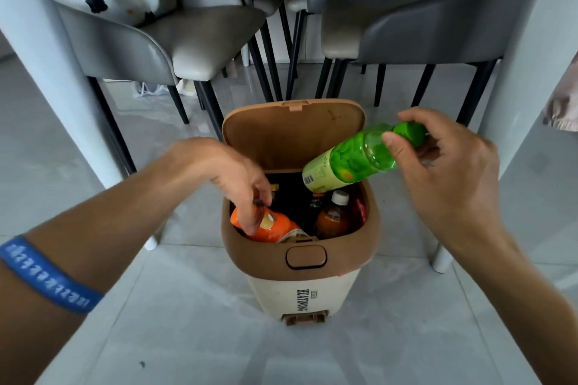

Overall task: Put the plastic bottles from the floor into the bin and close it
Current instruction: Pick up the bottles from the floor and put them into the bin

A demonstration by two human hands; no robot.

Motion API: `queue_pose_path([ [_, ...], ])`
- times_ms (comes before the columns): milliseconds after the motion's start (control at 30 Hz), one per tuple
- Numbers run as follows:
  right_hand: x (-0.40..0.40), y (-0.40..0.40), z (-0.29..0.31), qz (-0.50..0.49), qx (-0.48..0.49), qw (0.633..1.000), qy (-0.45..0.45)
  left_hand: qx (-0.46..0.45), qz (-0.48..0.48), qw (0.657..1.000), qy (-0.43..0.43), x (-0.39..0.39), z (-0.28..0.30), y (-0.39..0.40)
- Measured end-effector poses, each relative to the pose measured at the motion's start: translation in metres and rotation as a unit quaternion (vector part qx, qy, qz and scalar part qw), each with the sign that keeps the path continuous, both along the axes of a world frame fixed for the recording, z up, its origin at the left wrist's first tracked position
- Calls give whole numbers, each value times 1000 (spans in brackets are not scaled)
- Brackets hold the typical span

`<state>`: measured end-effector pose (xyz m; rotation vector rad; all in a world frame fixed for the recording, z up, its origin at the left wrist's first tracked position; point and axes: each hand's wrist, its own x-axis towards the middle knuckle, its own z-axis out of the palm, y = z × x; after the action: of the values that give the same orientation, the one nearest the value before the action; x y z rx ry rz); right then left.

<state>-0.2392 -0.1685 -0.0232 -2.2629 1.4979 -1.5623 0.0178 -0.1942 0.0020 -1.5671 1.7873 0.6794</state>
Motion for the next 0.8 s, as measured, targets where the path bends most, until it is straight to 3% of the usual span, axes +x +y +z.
queue_pose_path([
  [100, 6, 2, -6, 10, 4, 1000, 22, -35, -18, 999, -5, 2, -6, 3],
  [167, 6, 4, -8, 15, 5, 1000, 25, -117, 9, 985, 125, 6, -16, -2],
  [233, 2, 6, -4, 6, 9, 1000, 6, -164, 102, 925, 328, 6, -12, -5],
  [300, -4, 6, 6, -15, 7, 1000, -18, -167, 179, 857, 453, -2, -7, -10],
  [333, -7, 6, 12, -26, -2, 999, -24, -198, 180, 851, 452, -9, -8, -13],
  [433, -10, 8, 26, -39, -47, 998, -25, -319, 99, 899, 282, -24, -28, -22],
  [533, -8, 18, 37, -42, -105, 993, -16, -244, 45, 959, 139, -25, -64, -23],
  [633, -5, 28, 50, -30, -153, 988, -4, -158, -1, 987, 19, -29, -81, -17],
  [800, -11, 32, 66, 17, -136, 990, -29, -97, 16, 995, 1, -20, -55, -21],
])
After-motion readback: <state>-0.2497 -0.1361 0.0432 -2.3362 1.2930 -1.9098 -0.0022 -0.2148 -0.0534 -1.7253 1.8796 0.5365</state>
